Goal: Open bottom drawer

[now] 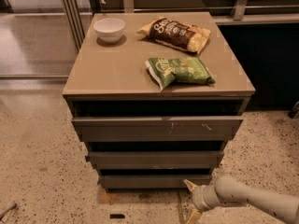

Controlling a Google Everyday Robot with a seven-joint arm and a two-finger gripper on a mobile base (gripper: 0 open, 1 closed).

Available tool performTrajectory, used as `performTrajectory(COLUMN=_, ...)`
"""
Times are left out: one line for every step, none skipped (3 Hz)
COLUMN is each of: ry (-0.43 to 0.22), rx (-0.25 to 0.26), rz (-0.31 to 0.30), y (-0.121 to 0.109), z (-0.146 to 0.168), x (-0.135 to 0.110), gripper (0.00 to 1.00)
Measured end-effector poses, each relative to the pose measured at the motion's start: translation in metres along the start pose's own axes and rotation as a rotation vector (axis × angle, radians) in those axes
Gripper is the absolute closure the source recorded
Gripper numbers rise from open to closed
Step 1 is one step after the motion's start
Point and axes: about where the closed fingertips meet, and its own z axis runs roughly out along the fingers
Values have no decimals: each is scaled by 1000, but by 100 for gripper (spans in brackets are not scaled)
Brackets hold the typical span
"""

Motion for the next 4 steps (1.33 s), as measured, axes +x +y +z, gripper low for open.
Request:
performTrajectory(ry=24, rx=7, rz=-14, y=-3, z=8, x=6, gripper=0)
performTrajectory(ry=41, rx=51, rz=-31, y=-16, z=16, x=13, gripper=0)
performTrajectory(ry=43, rx=89, rz=-30, y=-33, z=21, x=23, gripper=0)
performTrajectory(ry=40, rx=110, rz=-29, y=-51, z=26, x=31, gripper=0)
